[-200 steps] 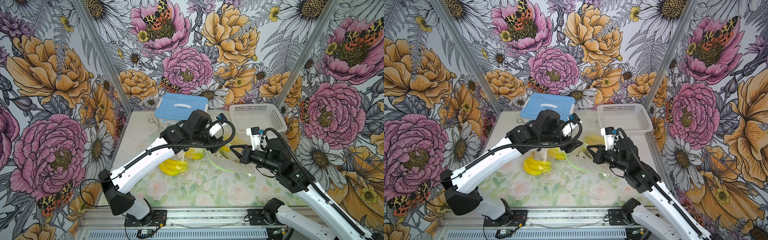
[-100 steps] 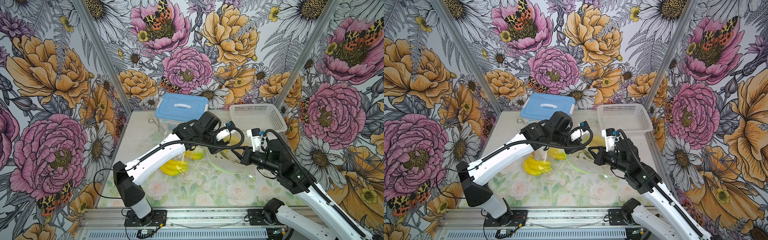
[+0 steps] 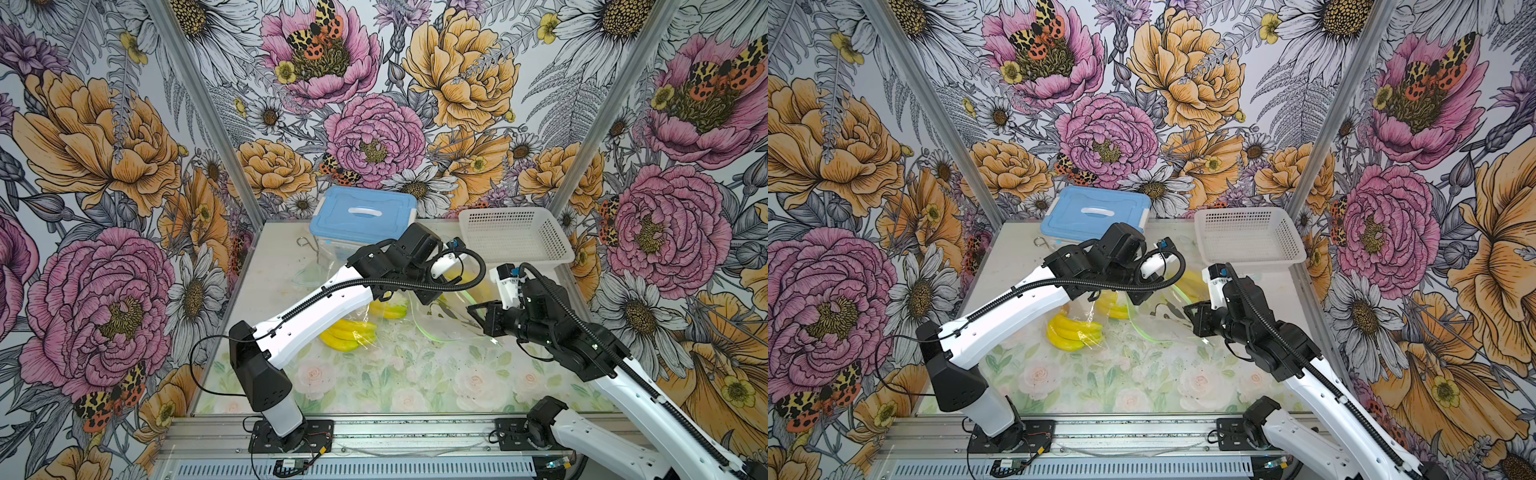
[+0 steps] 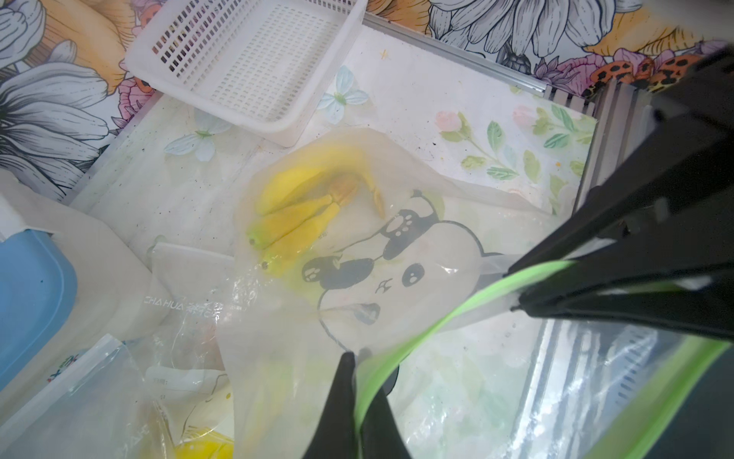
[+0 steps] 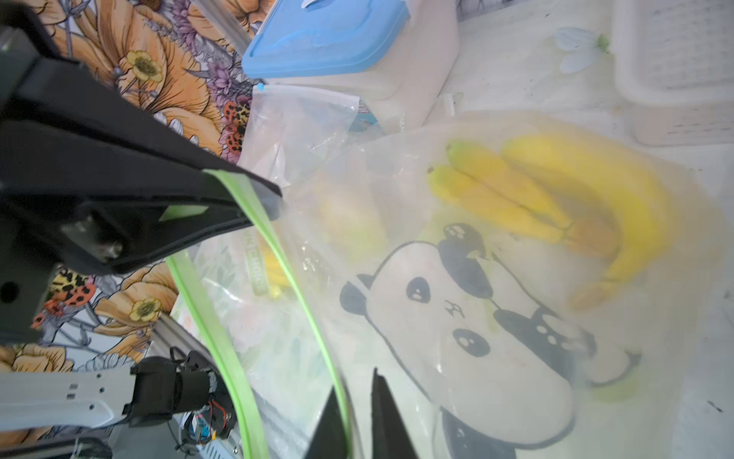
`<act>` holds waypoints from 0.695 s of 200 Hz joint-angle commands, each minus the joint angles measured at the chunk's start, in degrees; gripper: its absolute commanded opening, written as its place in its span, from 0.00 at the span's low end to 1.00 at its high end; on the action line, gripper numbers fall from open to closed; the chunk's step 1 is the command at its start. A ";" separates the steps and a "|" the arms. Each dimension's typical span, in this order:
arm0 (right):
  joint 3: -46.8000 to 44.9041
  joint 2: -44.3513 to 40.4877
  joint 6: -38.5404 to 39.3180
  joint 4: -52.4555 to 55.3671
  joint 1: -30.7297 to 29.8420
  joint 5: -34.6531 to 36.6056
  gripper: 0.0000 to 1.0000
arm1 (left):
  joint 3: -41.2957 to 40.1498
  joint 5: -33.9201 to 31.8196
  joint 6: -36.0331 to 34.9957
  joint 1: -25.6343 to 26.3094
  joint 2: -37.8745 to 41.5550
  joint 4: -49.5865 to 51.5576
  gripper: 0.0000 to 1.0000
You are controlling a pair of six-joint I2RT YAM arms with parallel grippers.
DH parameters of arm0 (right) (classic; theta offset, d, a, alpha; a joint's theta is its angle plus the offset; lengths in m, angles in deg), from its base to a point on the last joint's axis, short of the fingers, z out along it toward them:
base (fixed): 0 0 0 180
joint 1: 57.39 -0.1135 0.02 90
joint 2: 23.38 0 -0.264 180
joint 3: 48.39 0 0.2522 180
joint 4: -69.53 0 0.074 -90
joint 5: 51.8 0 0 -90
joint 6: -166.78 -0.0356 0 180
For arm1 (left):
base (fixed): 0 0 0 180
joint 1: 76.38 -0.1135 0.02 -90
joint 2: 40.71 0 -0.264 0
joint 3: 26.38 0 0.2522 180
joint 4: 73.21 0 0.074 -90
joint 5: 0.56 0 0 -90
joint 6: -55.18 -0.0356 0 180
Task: Open the zip-top bag and take out the banana
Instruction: Adjust the zipper food storage bag at the center of the board.
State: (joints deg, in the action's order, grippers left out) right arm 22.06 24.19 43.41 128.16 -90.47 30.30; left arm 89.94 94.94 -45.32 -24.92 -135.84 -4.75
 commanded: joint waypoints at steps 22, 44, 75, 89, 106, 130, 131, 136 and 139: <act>14.46 4.66 11.74 2.34 0.74 24.00 0.00 | 11.36 -4.13 6.34 -3.24 -1.15 -0.61 0.05; 24.65 10.16 20.41 2.23 1.59 28.46 0.00 | 17.94 -1.48 8.36 -4.21 -3.10 -0.55 0.05; 34.87 16.61 27.93 1.03 2.05 23.39 0.00 | 22.15 -1.27 10.57 -4.96 -1.76 -0.47 0.05; 38.15 19.61 28.71 -0.23 2.14 19.75 0.00 | 21.94 -1.45 12.03 -6.09 0.56 -0.47 0.06; 42.55 23.72 29.32 -2.09 2.14 14.42 0.00 | 20.82 -2.57 13.11 -7.27 4.09 -0.34 0.06; 49.10 30.04 28.12 -6.24 2.14 8.84 0.00 | 20.10 -5.59 13.23 -8.33 8.95 -0.12 0.07; 49.33 30.34 27.98 -6.48 2.14 8.63 0.00 | 20.12 -5.68 13.23 -8.36 9.15 -0.12 0.07; 50.85 31.69 27.57 -7.37 2.08 7.44 0.00 | 20.36 -6.30 13.02 -8.56 9.89 0.09 0.07; 51.66 32.52 27.42 -7.86 2.12 6.73 0.00 | 20.63 -6.61 12.92 -8.66 10.29 0.18 0.07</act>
State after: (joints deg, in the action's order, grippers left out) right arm 67.52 52.19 70.50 126.08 -89.18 42.02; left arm 109.70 93.58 -33.69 -32.11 -131.98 -5.06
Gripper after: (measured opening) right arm 0.050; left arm 0.069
